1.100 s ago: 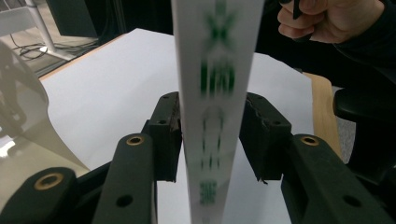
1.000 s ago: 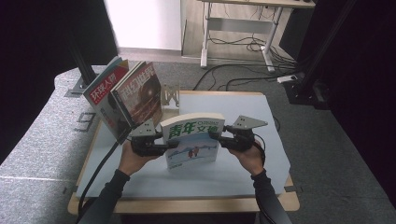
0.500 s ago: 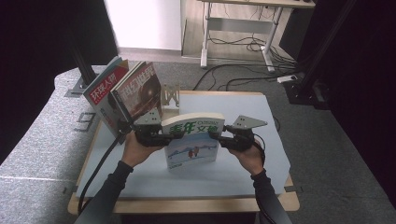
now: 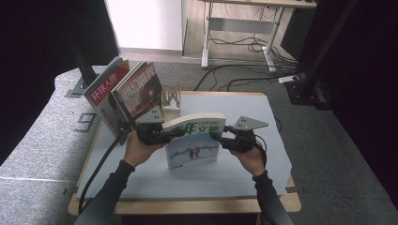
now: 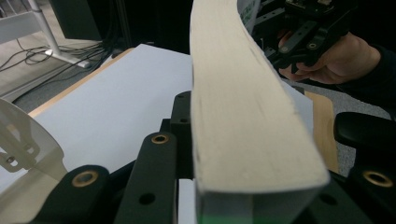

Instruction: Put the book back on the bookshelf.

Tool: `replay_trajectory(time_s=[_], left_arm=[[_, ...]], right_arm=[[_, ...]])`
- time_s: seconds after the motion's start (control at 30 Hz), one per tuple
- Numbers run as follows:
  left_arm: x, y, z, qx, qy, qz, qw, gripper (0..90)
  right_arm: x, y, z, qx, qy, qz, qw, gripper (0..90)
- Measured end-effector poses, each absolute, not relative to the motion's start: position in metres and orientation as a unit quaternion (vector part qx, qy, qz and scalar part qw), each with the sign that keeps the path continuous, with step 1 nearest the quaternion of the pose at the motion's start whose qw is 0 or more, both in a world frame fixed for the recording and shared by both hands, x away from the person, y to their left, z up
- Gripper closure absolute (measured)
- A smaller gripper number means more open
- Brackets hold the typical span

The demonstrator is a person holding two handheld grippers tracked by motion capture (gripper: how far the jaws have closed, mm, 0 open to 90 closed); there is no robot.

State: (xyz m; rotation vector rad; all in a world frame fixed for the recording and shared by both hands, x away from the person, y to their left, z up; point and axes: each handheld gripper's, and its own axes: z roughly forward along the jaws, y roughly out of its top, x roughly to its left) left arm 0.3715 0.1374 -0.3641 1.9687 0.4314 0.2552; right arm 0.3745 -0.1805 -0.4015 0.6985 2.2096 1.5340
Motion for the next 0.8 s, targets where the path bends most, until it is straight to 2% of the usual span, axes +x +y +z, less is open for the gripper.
replay_trajectory(time_s=[0.27, 0.57, 0.8], left_arm=[[0.371, 0.137, -0.365, 0.824, 0.174, 0.109, 0.528, 73.3], [0.371, 0.137, -0.365, 0.823, 0.178, 0.109, 0.528, 73.3], [0.37, 0.136, -0.364, 0.824, 0.178, 0.112, 0.527, 73.3]], right_arm=[[0.373, -0.195, -0.412, 0.273, 0.778, 0.532, 0.193, 48.3], [0.37, -0.217, -0.425, 0.31, 0.771, 0.515, 0.21, 33.1], [0.368, -0.23, -0.442, 0.335, 0.777, 0.486, 0.218, 26.2]])
